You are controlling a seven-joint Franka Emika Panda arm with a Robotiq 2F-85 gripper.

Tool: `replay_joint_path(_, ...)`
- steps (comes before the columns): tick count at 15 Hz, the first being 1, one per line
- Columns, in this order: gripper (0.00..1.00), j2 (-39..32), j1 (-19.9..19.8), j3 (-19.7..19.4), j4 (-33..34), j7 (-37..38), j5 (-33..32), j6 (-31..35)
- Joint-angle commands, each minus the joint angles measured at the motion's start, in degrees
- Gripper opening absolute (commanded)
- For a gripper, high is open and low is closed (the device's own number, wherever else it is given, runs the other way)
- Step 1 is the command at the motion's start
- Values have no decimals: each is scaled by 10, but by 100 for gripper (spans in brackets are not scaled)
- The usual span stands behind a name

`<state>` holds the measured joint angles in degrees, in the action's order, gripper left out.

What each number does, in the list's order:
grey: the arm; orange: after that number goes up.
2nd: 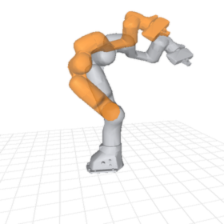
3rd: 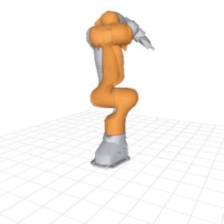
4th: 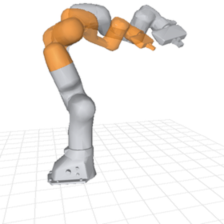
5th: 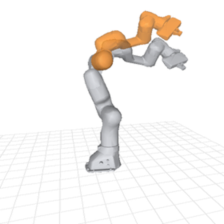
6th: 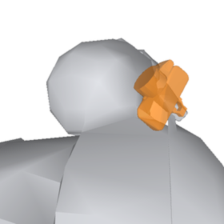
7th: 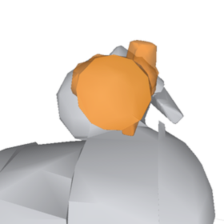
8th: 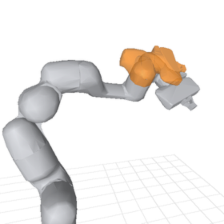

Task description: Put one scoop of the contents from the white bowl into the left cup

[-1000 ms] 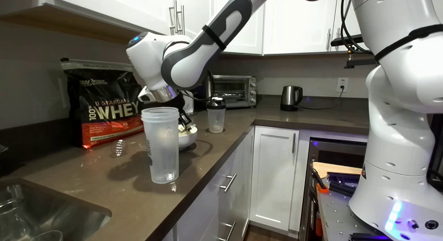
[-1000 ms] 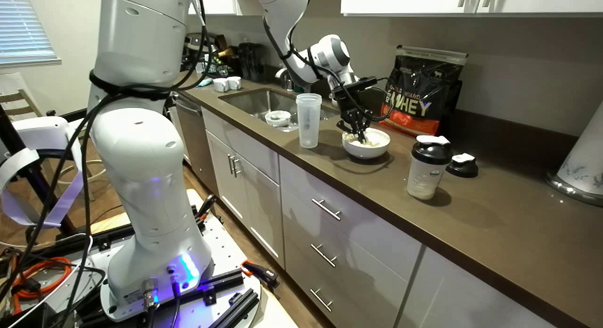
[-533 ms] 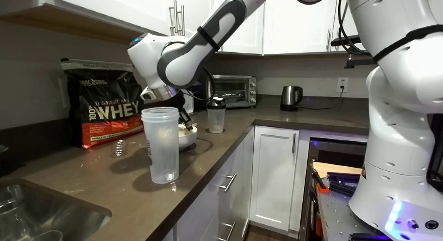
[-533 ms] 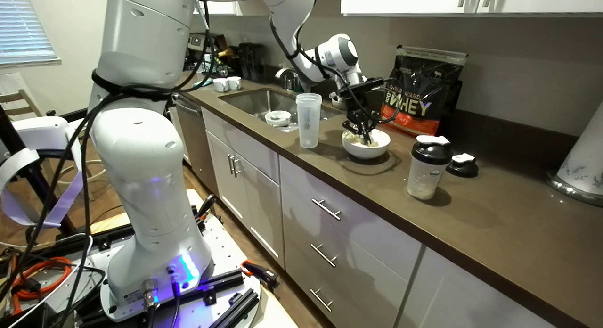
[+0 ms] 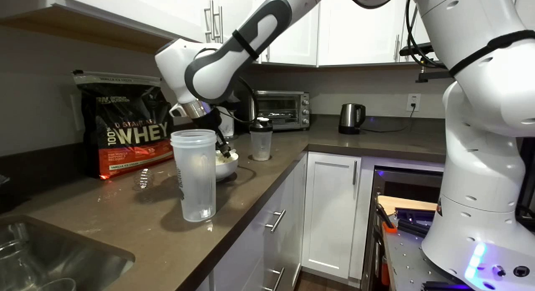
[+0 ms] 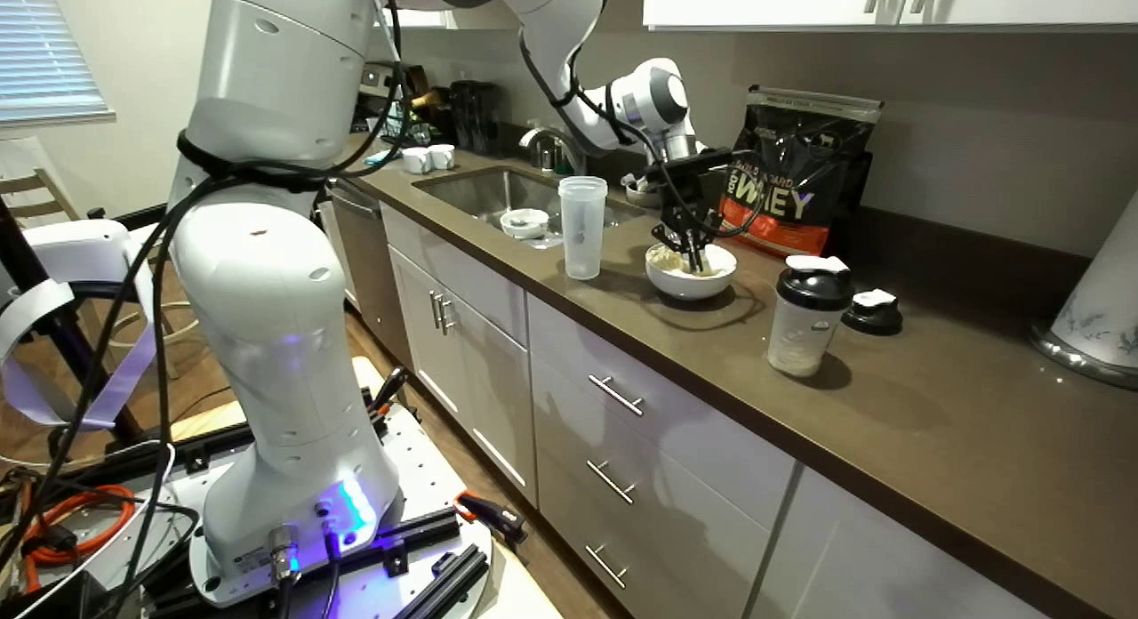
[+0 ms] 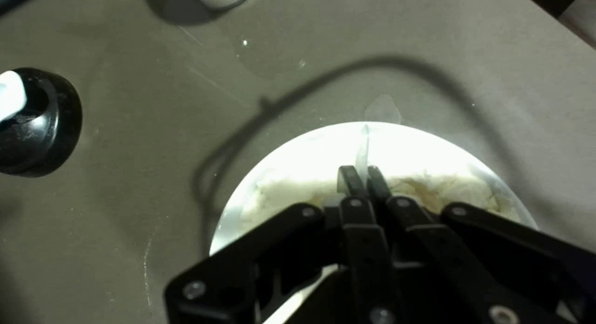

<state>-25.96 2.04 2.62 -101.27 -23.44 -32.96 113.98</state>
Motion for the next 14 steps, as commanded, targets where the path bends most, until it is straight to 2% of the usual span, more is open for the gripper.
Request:
replay_joint_path(1, 1, -12, -9, 2, 30, -26, 51, -23)
replay_joint_path(6, 1, -14, -10, -1, 37, -25, 78, -24)
replay_joint_path(14, 1, -10, -12, -7, 44, -25, 81, -24)
